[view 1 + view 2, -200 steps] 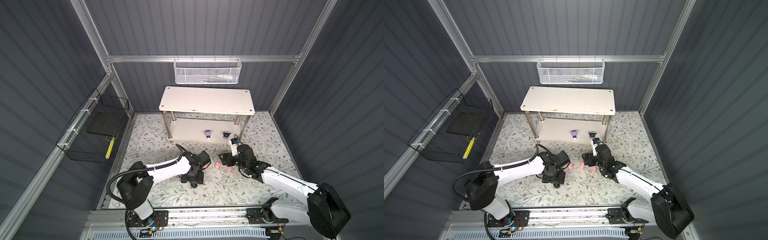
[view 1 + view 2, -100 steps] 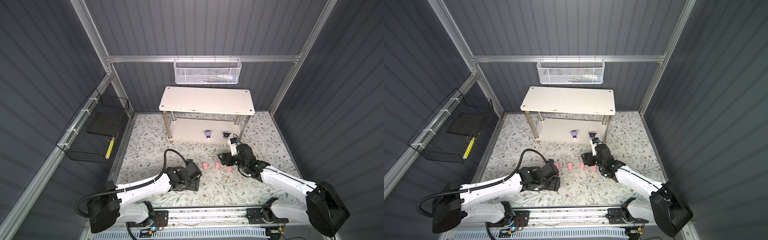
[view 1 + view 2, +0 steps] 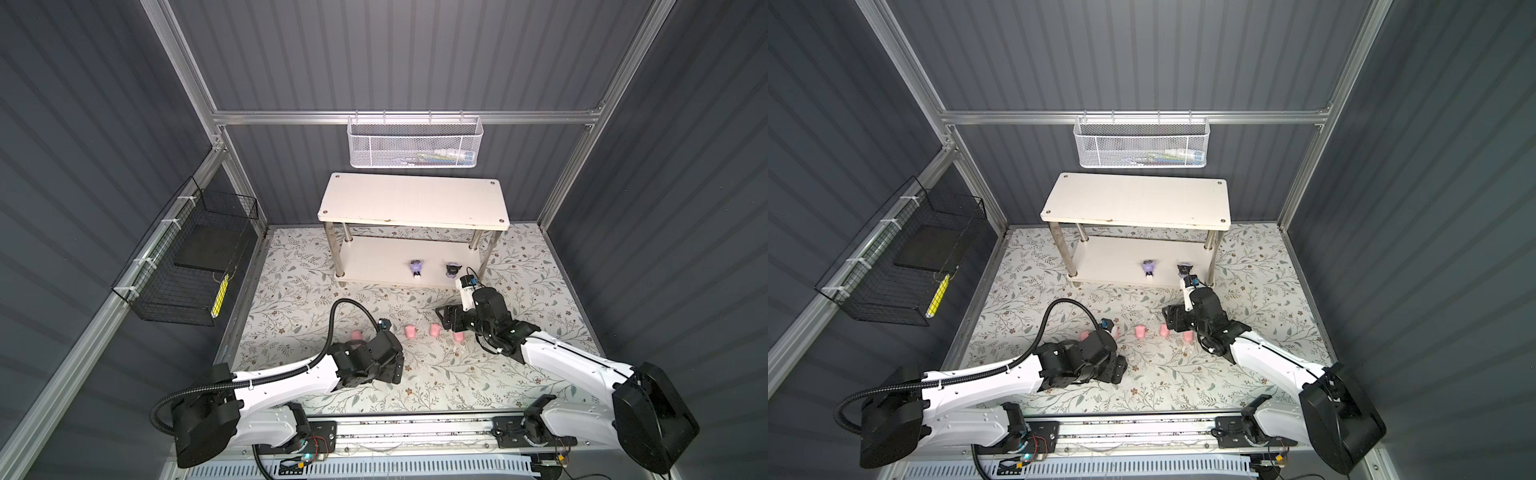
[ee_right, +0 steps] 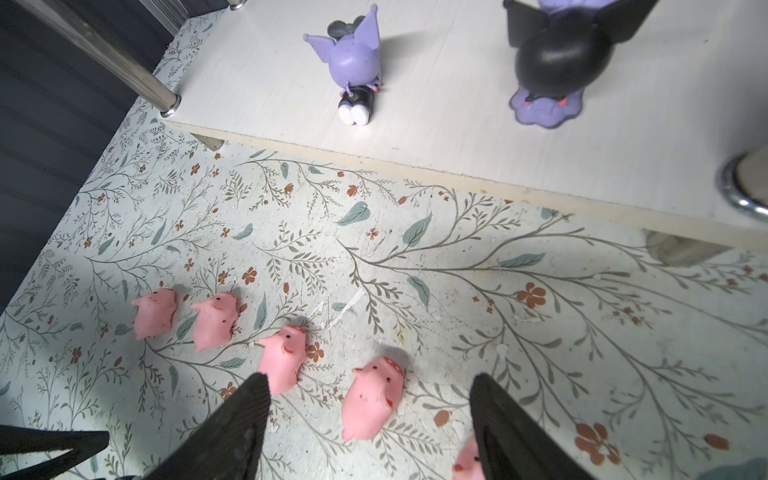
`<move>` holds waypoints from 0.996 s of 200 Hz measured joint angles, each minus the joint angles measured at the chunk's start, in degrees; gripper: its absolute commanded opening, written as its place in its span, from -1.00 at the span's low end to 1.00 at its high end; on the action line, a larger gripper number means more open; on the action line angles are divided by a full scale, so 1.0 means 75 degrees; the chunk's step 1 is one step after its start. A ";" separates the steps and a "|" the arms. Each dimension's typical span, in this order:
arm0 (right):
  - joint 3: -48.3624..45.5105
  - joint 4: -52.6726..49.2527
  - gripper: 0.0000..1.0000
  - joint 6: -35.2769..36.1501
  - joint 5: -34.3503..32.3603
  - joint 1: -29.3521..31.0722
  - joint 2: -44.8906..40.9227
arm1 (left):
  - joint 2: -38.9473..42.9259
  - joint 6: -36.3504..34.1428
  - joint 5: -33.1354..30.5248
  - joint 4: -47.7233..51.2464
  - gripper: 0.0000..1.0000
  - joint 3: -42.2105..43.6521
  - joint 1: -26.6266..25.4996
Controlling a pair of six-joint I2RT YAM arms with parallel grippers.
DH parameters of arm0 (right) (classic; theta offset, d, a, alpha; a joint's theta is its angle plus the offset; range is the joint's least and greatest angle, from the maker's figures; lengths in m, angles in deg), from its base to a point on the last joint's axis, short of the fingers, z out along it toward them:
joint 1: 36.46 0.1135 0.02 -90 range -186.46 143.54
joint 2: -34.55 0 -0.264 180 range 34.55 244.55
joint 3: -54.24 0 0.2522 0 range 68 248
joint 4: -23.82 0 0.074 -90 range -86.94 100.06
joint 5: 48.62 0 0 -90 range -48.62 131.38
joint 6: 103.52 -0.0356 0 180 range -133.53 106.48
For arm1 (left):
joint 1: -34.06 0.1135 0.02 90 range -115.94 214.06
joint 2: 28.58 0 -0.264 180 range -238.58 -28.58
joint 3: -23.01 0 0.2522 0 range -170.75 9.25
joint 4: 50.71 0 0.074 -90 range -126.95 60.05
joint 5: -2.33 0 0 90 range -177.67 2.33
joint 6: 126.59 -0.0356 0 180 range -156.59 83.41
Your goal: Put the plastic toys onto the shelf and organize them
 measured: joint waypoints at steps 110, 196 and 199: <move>0.0064 -0.0003 0.56 -0.0055 0.0000 0.0044 0.0163 | 0.0493 -0.0650 -0.0160 -0.1221 0.70 0.1067 -0.0265; 0.0160 -0.0006 0.56 -0.0055 -0.0017 0.0070 0.0271 | 0.0087 -0.1102 -0.0268 -0.1647 0.53 0.1072 -0.0265; 0.0169 -0.0009 0.56 -0.0055 -0.0017 0.0073 0.0277 | 0.0087 -0.1105 -0.0271 -0.1652 0.52 0.1072 -0.0265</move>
